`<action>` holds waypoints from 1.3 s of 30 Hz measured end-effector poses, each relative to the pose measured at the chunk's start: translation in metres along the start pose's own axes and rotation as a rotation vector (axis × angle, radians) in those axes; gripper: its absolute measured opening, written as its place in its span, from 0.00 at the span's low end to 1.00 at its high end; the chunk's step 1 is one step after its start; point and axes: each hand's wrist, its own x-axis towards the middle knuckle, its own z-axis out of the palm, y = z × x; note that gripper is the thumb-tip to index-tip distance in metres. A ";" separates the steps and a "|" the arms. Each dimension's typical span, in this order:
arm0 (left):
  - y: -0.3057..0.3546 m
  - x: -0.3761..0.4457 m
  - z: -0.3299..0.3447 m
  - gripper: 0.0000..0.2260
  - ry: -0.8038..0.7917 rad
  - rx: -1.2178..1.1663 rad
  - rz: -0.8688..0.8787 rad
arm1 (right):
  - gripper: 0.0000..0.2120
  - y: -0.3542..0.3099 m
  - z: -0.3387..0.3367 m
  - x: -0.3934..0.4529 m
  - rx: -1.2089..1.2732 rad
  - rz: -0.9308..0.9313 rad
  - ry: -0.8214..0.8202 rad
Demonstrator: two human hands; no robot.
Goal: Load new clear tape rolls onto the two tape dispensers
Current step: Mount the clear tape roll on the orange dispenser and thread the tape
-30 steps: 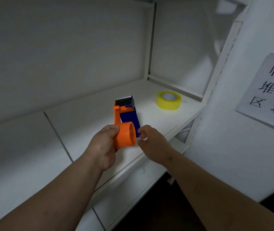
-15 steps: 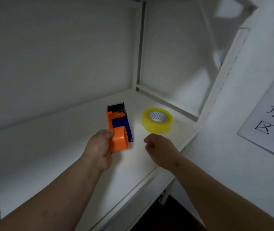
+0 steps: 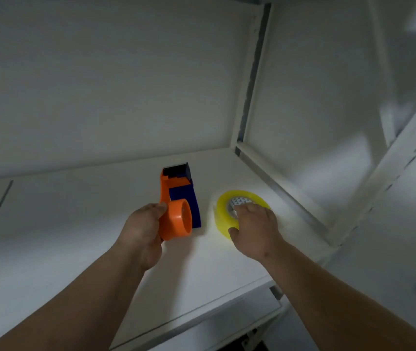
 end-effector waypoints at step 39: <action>0.032 -0.026 -0.033 0.11 0.274 -0.232 0.179 | 0.13 -0.102 -0.054 0.010 1.166 -0.356 -0.228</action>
